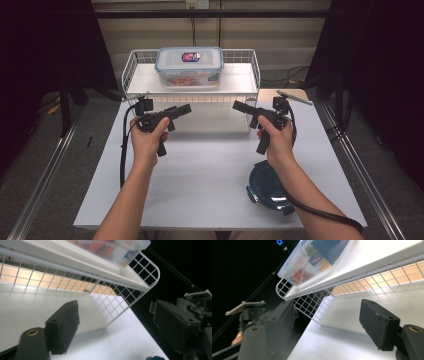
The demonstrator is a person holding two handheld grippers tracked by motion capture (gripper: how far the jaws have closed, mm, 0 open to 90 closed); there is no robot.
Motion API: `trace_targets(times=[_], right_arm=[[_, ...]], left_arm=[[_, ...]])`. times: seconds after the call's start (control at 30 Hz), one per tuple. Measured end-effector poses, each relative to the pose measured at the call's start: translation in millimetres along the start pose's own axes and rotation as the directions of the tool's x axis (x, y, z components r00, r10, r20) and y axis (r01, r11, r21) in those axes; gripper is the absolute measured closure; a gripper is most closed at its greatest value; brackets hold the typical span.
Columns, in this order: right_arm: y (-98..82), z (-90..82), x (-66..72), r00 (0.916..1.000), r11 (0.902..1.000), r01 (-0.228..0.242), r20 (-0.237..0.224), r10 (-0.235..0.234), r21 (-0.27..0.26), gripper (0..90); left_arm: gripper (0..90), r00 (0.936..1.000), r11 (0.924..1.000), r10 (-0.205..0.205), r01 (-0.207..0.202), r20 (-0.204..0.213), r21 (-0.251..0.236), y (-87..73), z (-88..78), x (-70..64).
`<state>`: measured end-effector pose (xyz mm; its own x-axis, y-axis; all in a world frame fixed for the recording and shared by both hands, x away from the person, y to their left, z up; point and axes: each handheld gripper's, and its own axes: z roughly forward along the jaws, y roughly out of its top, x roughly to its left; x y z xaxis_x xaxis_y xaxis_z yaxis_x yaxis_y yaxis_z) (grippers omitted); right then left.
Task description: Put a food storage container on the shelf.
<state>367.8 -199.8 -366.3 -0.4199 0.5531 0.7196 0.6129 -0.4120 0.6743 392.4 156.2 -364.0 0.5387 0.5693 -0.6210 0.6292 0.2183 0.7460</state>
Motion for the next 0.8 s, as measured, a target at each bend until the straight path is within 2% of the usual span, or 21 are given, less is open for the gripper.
trace_targets(times=[0.17, 0.23, 0.37, 0.47, 0.6, 0.7, 0.73, 0.8], right_arm=[[-3.7, -14.5, -6.4, 1.0000, 0.9998, -0.001, -0.004, 0.001, 0.018, 26.3], [-5.1, -20.9, -10.5, 1.0000, 0.9998, 0.007, -0.001, -0.007, 0.021, 26.1], [-8.9, -33.6, -19.5, 0.9999, 0.9993, -0.006, 0.013, 0.005, 0.038, 24.8], [-13.4, -42.7, -24.3, 0.9995, 0.9988, 0.005, 0.030, -0.007, 0.050, 24.6], [-20.0, -53.2, -31.3, 0.9993, 0.9989, 0.000, 0.036, -0.001, 0.048, 24.5], [-25.1, -62.6, -34.0, 0.9978, 0.9986, 0.008, 0.065, -0.012, 0.051, 24.2], [-26.8, -65.8, -35.1, 0.9978, 0.9986, 0.008, 0.065, -0.012, 0.052, 24.2], [-29.9, -71.8, -37.6, 0.9981, 0.9989, -0.003, 0.061, 0.000, 0.048, 24.2]], left_arm=[[17.5, 0.9995, 0.9995, -0.011, 0.010, 0.030, 0.029, -9.2, 3.5, 2.4], [16.9, 0.9995, 0.9992, -0.014, 0.013, 0.027, 0.038, -12.2, 4.4, 3.3], [15.3, 0.9994, 0.9984, -0.016, 0.014, 0.031, 0.054, -16.9, 6.4, 4.8], [15.0, 0.9994, 0.9978, -0.014, 0.011, 0.033, 0.065, -21.4, 8.7, 5.1], [14.4, 0.9996, 0.9959, -0.010, 0.008, 0.025, 0.090, -27.4, 11.5, 5.9], [13.9, 0.9996, 0.9951, -0.004, 0.002, 0.027, 0.098, -30.0, 12.9, 6.7], [13.8, 0.9994, 0.9949, -0.016, 0.013, 0.030, 0.100, -30.8, 13.7, 6.4], [13.5, 0.9996, 0.9945, -0.007, 0.004, 0.026, 0.105, -32.2, 14.5, 6.3]])
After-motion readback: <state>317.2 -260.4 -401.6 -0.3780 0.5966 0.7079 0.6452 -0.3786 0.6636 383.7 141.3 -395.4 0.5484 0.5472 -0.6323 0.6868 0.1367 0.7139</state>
